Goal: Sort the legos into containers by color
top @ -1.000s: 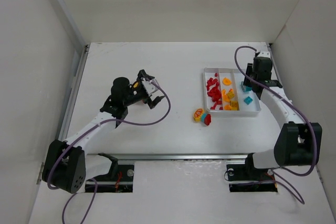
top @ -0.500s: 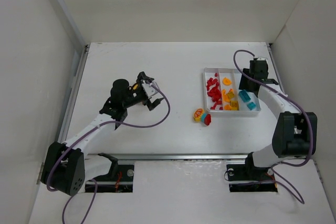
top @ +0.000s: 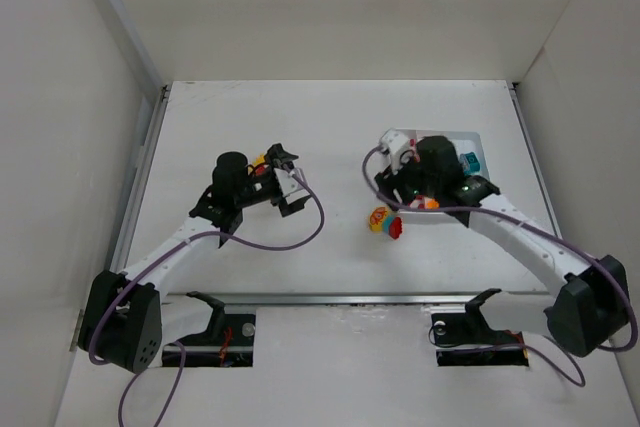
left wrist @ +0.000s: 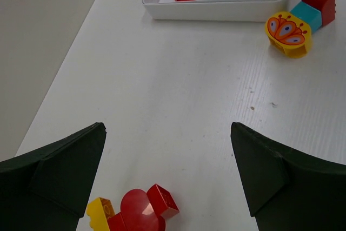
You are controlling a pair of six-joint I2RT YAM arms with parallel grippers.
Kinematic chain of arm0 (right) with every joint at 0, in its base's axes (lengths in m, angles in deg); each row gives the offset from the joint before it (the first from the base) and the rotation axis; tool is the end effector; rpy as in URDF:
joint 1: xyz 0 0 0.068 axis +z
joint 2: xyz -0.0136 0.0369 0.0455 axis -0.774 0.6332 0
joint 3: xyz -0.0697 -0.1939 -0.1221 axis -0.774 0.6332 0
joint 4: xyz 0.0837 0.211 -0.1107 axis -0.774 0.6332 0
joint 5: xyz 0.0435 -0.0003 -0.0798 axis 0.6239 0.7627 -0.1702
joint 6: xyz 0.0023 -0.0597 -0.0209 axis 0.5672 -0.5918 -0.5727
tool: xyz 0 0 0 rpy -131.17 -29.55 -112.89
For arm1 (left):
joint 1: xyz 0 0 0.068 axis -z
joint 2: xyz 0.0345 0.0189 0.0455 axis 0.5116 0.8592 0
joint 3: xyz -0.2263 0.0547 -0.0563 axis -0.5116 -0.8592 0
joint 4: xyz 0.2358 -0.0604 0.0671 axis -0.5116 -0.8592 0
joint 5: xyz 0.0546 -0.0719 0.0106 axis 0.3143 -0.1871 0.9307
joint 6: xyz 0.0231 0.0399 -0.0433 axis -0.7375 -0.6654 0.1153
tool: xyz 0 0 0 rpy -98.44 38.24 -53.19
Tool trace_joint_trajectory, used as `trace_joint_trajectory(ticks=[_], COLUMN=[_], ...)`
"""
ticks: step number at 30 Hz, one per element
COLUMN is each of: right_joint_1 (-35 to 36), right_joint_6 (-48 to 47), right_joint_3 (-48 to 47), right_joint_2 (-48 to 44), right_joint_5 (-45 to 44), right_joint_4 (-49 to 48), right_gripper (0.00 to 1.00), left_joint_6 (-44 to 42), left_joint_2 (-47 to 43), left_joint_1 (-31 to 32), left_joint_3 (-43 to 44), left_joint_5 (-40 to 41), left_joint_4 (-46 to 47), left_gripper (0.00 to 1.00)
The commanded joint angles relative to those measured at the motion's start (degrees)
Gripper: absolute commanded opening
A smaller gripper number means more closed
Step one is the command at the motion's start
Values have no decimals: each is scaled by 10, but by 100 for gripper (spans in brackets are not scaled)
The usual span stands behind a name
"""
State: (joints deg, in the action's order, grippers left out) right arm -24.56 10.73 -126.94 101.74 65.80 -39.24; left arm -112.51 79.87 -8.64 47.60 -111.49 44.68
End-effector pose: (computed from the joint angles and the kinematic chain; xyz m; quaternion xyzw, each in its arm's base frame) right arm 0.2489 0.1328 0.2500 -0.3480 0.8140 0.1345 0.4451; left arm 0.2371 -0.1300 0.2371 0.5611 0.4954 -0.1580 0.6440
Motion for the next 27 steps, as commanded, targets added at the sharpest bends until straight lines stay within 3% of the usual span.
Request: trace_joint_trajectory(ticks=[1, 2, 8, 13, 19, 23, 27], right_joint_1=[85, 114, 120, 135, 141, 141, 141], right_joint_6=[-66, -67, -53, -97, -92, -65, -54], right_joint_3=[27, 27, -15, -61, -74, -95, -105], right_joint_2=[18, 25, 81, 169, 209, 225, 230], right_joint_5=[47, 31, -36, -44, -71, -133, -128], right_joint_4=[41, 41, 86, 160, 138, 146, 163], right_gripper=[68, 68, 68, 58, 57, 63, 70], left_joint_6=[-40, -40, -40, -45, -45, -45, -45], left_joint_2=[-9, -9, -9, -14, -24, -25, -25], left_joint_1=[2, 2, 2, 2, 2, 2, 2], left_joint_3=[4, 4, 4, -7, -14, -14, -14], left_joint_5=[-42, -42, -47, -52, -52, -52, -52], left_joint_4=[-16, -16, -22, -16, -16, -16, -16], left_gripper=[100, 100, 100, 100, 100, 100, 100])
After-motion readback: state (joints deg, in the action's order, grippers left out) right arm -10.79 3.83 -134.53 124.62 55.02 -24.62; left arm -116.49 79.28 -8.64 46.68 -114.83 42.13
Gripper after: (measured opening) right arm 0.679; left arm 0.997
